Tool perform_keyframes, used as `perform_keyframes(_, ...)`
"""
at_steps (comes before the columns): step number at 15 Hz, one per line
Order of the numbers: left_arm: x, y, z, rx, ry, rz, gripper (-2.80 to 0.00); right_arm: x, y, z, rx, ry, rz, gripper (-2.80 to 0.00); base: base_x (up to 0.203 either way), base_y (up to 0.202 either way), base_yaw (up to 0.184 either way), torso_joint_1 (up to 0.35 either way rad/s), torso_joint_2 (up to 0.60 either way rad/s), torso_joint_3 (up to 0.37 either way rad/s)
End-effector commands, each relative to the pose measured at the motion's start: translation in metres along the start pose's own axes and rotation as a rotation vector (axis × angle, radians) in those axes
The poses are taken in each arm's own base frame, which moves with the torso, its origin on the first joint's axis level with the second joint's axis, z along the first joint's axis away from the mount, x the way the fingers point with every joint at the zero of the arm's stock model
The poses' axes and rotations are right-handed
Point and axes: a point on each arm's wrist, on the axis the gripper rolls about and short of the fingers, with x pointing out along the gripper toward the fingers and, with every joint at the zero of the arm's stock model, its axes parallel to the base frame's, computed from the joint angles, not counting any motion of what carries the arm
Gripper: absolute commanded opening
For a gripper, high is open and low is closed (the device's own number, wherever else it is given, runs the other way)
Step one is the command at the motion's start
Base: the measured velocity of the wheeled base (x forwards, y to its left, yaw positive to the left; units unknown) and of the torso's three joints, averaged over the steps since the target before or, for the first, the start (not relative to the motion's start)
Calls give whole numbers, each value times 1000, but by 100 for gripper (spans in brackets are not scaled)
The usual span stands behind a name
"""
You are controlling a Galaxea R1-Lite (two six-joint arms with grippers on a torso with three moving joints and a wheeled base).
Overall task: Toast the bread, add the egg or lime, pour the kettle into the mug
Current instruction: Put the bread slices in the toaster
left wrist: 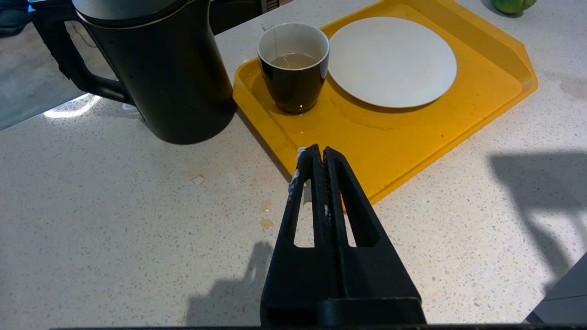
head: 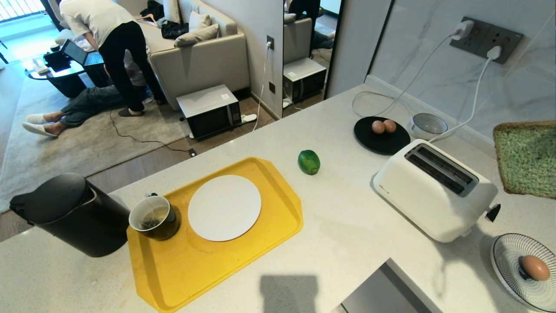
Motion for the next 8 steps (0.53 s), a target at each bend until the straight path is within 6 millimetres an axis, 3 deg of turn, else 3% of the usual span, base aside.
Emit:
perform_keyframes(1,0,0,0,0,1,0,-280,2,-1,1,0,16,-8,-280,0,0,0,0,0,0)
perform_keyframes(8,0,0,0,0,1,-1,-280,5,-1,2,19,25,-6,-280,0,0,0,0,0,0)
